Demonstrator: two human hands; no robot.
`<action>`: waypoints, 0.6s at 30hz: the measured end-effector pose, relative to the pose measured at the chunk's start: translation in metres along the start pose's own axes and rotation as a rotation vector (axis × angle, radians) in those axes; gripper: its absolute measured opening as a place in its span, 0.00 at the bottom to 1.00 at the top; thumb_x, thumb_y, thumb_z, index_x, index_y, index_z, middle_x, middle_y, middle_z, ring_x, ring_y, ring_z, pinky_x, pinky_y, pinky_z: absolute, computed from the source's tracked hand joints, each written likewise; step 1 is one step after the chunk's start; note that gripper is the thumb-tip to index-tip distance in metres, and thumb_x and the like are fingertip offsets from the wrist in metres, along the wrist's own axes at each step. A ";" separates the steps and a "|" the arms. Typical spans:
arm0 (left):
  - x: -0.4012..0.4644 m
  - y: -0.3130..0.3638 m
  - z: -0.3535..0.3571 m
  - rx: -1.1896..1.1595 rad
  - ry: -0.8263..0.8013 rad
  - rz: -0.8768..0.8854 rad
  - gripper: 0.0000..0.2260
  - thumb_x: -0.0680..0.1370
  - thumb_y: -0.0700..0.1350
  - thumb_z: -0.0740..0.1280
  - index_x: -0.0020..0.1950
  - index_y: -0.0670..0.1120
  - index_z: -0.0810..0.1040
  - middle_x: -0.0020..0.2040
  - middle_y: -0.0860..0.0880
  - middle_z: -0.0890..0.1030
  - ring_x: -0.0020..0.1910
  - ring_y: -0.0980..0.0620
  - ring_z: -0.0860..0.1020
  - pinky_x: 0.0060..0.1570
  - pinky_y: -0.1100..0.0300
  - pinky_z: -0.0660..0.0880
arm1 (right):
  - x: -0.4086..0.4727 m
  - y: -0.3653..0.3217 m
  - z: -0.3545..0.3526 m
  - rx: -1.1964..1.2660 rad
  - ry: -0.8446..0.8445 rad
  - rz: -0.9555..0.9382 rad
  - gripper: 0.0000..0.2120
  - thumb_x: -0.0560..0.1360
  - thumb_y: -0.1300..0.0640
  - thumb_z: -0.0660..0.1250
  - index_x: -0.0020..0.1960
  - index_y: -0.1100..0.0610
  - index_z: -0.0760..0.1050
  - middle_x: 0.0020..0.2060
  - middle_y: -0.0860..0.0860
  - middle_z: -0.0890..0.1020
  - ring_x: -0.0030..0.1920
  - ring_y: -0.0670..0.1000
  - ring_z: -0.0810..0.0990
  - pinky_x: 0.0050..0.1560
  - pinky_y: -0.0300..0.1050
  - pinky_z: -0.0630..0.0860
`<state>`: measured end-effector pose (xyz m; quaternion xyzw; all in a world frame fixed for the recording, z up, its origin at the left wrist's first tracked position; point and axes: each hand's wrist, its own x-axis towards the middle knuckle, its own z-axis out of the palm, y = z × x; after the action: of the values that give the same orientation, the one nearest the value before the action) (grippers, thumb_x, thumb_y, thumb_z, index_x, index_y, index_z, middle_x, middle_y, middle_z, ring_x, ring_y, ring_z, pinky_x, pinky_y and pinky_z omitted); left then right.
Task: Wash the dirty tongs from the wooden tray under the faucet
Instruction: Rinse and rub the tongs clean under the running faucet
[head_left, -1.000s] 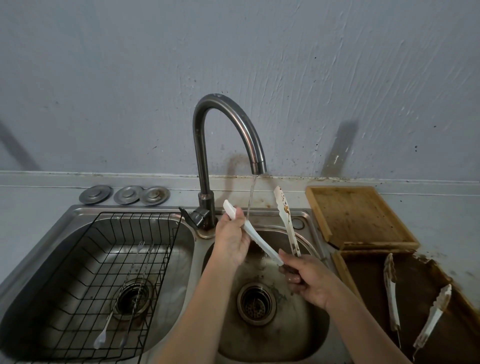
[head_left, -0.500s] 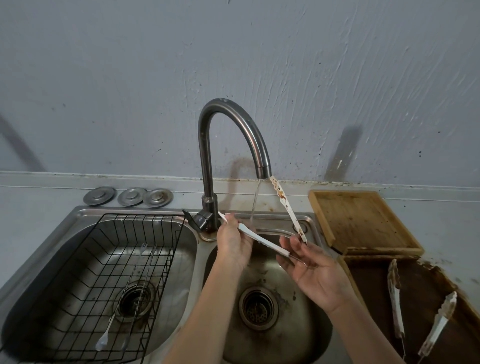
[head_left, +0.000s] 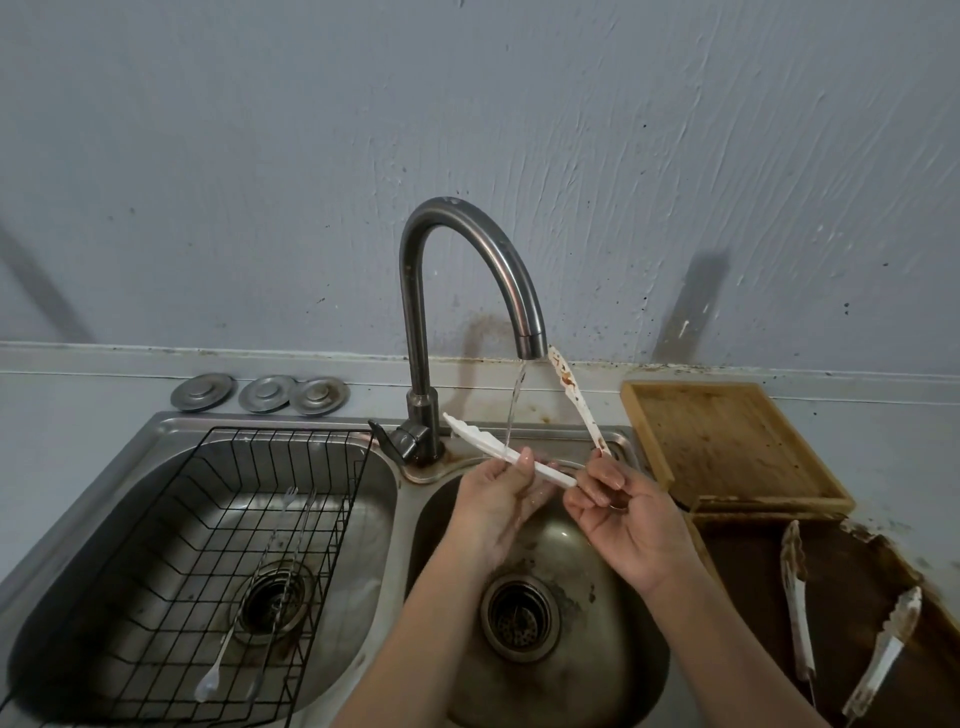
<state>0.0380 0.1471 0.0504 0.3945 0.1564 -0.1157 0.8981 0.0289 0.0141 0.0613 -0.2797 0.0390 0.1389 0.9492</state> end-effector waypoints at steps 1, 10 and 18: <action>0.000 0.002 -0.001 0.003 0.050 0.011 0.06 0.78 0.35 0.62 0.52 0.33 0.75 0.42 0.39 0.79 0.34 0.52 0.83 0.38 0.61 0.82 | 0.000 -0.001 0.000 -0.062 -0.018 -0.015 0.06 0.71 0.62 0.61 0.37 0.57 0.65 0.20 0.48 0.68 0.21 0.46 0.66 0.25 0.38 0.69; -0.006 0.024 -0.014 0.223 0.204 0.201 0.08 0.76 0.34 0.65 0.53 0.44 0.77 0.48 0.47 0.81 0.48 0.52 0.78 0.54 0.61 0.73 | 0.000 -0.014 0.017 -0.429 -0.127 -0.098 0.12 0.75 0.64 0.53 0.52 0.62 0.74 0.24 0.52 0.71 0.28 0.50 0.69 0.35 0.42 0.69; -0.008 0.005 -0.027 0.327 0.044 0.147 0.10 0.76 0.32 0.65 0.56 0.38 0.80 0.40 0.41 0.80 0.35 0.50 0.72 0.35 0.64 0.71 | 0.018 0.031 0.008 -1.481 0.011 -0.180 0.07 0.78 0.64 0.57 0.46 0.56 0.73 0.23 0.46 0.75 0.27 0.46 0.71 0.34 0.43 0.68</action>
<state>0.0272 0.1712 0.0394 0.5481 0.1257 -0.0649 0.8243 0.0377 0.0480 0.0491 -0.8486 -0.0832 0.0492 0.5201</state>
